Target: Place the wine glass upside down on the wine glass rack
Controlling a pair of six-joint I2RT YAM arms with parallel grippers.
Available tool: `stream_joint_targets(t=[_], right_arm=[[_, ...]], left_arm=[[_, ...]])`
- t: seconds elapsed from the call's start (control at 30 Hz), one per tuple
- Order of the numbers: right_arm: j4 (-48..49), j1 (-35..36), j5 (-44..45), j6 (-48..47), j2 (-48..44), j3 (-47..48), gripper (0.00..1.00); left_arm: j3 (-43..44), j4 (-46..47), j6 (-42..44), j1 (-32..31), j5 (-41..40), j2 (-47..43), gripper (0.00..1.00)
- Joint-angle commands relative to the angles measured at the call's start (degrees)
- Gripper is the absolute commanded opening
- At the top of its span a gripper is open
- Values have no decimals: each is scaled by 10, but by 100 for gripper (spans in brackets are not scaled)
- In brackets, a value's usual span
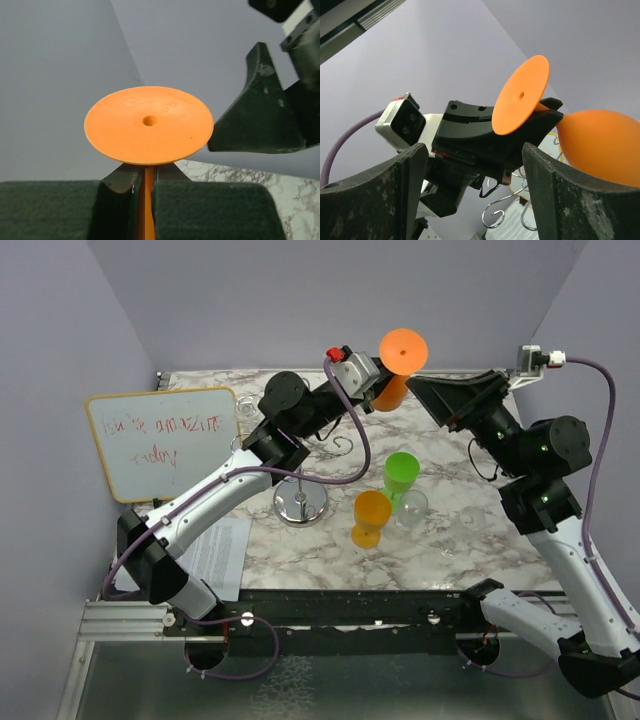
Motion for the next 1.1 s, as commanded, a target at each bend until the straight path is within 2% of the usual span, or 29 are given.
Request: stream_joint_targets(t=[0.0,0.1,0.33,0.37,0.53,0.57,0.6,0.7,0.87,1.07], right_arm=[[29,2,-22,68,18,6,76],[-1,2,10,92,25,17,66],[-53,2,40,112,32,36,51],[-59,2,54,124,30,29,39],[-52,2,62,134,20,18,23],[-52,2,64,134,20,18,17],[-52,2,65,134,19,19,4],[-66,2,72,126,22,33,1],[-68,2,96,117,21,38,1],[-72,2,124,98,34,44,1]], left_arm=[[-14,36,49,0,66,-35,0],[-28,36,67,0,72,-44,0],[-45,36,86,0,89,-59,0],[-40,37,83,0,100,-54,0],[-43,37,86,0,100,-55,0],[-45,37,85,0,98,-56,0],[-46,37,82,0,98,-57,0],[-53,36,66,0,93,-62,1],[-80,36,12,0,43,-86,41],[-137,32,-72,0,-44,-146,69]])
